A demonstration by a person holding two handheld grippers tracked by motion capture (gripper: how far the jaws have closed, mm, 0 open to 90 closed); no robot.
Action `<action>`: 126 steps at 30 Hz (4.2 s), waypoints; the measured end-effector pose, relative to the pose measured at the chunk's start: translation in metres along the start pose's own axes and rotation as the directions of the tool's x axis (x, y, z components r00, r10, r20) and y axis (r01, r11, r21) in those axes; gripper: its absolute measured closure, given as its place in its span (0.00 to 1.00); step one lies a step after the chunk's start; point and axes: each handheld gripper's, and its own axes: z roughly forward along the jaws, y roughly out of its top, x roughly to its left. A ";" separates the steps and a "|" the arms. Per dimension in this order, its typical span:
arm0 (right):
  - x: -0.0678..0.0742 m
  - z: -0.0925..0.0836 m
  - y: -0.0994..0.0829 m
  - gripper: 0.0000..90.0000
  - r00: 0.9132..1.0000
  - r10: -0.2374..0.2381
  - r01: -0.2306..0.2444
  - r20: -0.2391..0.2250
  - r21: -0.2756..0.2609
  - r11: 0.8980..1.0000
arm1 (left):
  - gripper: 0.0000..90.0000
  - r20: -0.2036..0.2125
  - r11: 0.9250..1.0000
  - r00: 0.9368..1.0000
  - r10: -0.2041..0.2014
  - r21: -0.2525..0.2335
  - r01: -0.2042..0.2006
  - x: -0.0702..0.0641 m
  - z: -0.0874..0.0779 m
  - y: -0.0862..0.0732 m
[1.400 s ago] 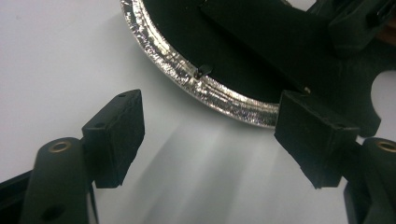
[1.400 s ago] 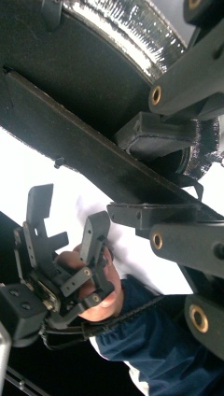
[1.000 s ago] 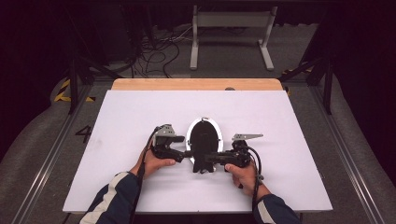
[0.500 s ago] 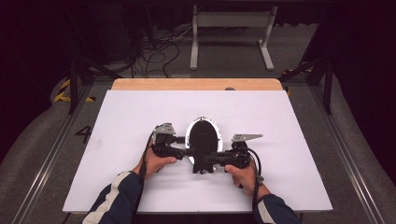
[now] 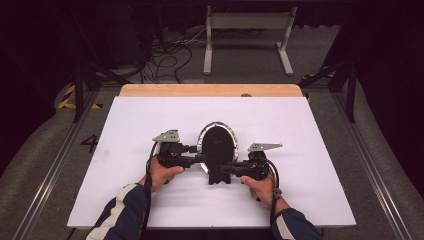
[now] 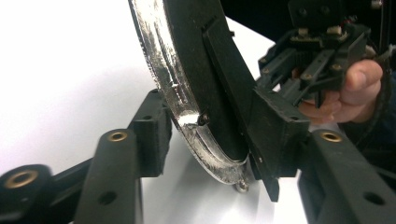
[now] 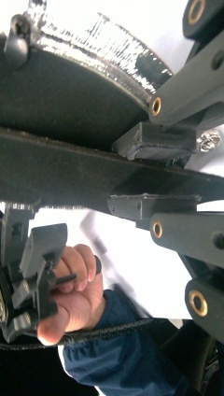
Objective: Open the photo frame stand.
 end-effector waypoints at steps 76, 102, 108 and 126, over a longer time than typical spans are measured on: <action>0.018 -0.004 0.010 0.82 0.975 -0.136 0.134 0.179 0.024 0.991 | 0.77 -0.412 0.908 0.809 0.419 0.210 -0.363 -0.024 0.029 0.015; 0.015 -0.001 0.007 0.85 0.958 -0.154 0.142 0.242 0.066 0.988 | 0.77 -0.498 0.893 0.741 0.451 0.244 -0.379 -0.024 0.041 0.012; 0.015 -0.001 0.008 0.84 0.951 -0.161 0.148 0.264 0.067 0.987 | 0.77 -0.518 0.887 0.720 0.462 0.252 -0.387 -0.025 0.044 0.012; 0.014 -0.003 0.006 0.80 0.950 -0.157 0.141 0.270 0.081 0.987 | 0.76 -0.548 0.900 0.715 0.434 0.236 -0.366 -0.021 0.044 0.009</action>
